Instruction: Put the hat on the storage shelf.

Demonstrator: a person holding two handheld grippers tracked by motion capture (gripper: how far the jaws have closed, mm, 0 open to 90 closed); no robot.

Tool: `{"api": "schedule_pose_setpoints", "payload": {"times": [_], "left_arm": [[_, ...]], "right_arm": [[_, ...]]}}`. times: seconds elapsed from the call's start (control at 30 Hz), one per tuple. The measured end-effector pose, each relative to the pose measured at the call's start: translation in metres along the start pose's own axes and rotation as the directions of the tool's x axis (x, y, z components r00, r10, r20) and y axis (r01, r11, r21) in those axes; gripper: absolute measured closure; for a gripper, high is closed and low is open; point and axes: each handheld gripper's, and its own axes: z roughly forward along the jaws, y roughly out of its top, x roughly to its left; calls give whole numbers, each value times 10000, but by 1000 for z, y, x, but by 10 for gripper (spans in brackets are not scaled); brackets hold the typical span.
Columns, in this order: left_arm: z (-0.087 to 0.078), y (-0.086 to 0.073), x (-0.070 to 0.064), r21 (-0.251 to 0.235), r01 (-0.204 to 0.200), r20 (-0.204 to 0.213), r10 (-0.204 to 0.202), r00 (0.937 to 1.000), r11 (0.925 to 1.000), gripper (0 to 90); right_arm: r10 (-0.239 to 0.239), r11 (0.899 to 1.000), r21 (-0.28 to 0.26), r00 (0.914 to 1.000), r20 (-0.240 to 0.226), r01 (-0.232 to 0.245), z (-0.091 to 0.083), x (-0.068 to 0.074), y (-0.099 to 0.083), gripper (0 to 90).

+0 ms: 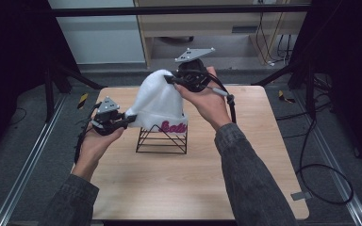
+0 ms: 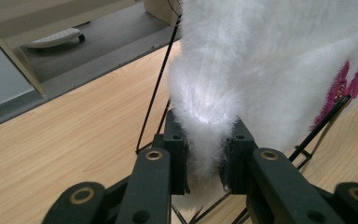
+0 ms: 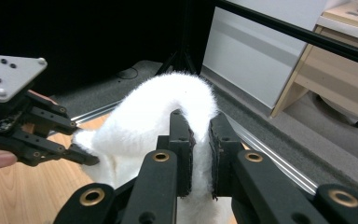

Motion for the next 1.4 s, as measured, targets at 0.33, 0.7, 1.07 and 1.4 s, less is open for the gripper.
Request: {"api": "schedule_pose_setpoints", "payload": {"times": [0.33, 0.7, 1.07, 1.4], "left_arm": [[1, -9, -3, -76, -7, -6, 7, 10000, 10000, 753], [3, -23, -2, -24, 211, 185, -210, 9996, 9998, 753], [9, -37, -2, 88, 395, 352, -398, 9986, 9992, 753], [16, -44, -5, 312, 355, 364, -366, 9987, 9989, 752]], "right_arm": [[-110, 9999, 34, 9998, -136, 111, -6, 11, -6, 824], [-151, 9995, 265, 9994, -323, 160, -4, 19, -16, 824], [-64, 9990, 443, 9987, -512, 87, -1, 23, -27, 824], [85, 9978, 667, 9979, -646, -41, 5, 24, -39, 823]]}}
